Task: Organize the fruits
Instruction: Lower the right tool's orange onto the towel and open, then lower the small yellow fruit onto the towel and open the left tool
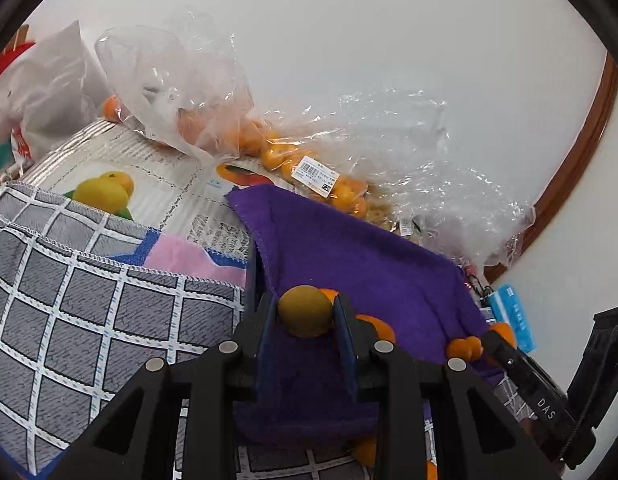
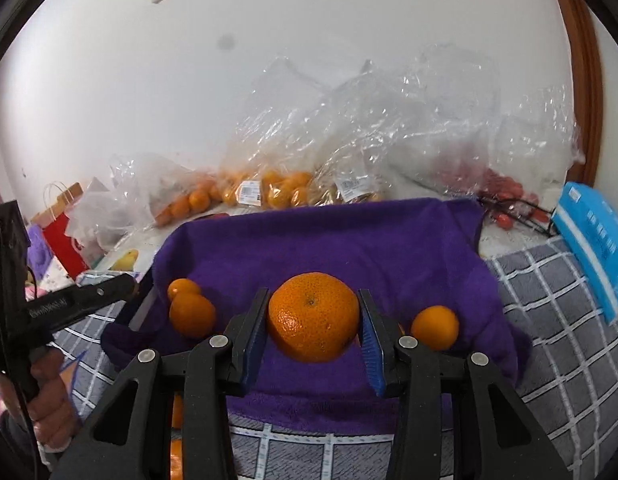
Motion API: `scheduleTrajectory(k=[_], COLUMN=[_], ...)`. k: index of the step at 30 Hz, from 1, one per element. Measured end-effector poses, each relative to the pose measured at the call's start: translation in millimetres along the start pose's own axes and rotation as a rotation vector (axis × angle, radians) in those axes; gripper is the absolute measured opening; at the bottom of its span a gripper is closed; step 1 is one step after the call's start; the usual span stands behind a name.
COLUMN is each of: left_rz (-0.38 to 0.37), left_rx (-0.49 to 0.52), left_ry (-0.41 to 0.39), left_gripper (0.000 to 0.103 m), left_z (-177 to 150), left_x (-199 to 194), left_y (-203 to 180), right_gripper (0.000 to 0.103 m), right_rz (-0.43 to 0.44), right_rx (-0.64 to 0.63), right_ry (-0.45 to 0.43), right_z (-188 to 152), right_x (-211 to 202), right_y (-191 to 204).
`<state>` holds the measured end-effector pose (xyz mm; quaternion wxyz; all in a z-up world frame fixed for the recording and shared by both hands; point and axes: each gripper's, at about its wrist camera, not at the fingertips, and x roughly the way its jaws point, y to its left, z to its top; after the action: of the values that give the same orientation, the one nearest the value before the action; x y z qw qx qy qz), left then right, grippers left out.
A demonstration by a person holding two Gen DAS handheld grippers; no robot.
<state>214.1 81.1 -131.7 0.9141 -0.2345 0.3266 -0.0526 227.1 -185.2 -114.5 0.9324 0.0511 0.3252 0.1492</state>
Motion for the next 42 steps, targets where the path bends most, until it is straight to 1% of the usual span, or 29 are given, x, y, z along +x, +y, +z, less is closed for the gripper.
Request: scheduleTrajectory(k=[2, 5, 8, 12, 15, 20, 26, 33, 42], left_rz=[0.006, 0.01, -0.007, -0.006, 0.005, 0.017, 0.043, 0.051, 0.048], left_rx=[0.021, 0.061, 0.072, 0.088, 0.098, 0.109, 0.153, 0.175, 0.173], left_ry=[-0.003, 0.012, 0.028, 0.024, 0.03, 0.053, 0.065, 0.081, 0.082], left_gripper=[0.028, 0.028, 0.028, 0.028, 0.028, 0.028, 0.028, 0.028, 0.028], left_z=[-4, -7, -9, -10, -12, -15, -19, -22, -21], left_x=[1, 9, 12, 13, 14, 20, 22, 25, 25], left_y=[-3, -9, -14, -17, -18, -20, -28, -32, -32], right_gripper=[0.042, 0.042, 0.042, 0.042, 0.042, 0.042, 0.042, 0.042, 0.043], right_rz=[0.016, 0.022, 0.027, 0.039, 0.024, 0.012, 0.005, -0.009, -0.012], right_rx=[0.003, 0.003, -0.008, -0.027, -0.044, -0.037, -0.029, -0.034, -0.022], right_ry=[0.008, 0.042, 0.077, 0.106, 0.113, 0.129, 0.156, 0.159, 0.141], right_z=[-2, -7, -13, -18, -20, -22, -22, -22, -21], right_x=[1, 11, 21, 27, 29, 30, 36, 37, 32], right_y=[1, 3, 9, 16, 20, 18, 18, 19, 16])
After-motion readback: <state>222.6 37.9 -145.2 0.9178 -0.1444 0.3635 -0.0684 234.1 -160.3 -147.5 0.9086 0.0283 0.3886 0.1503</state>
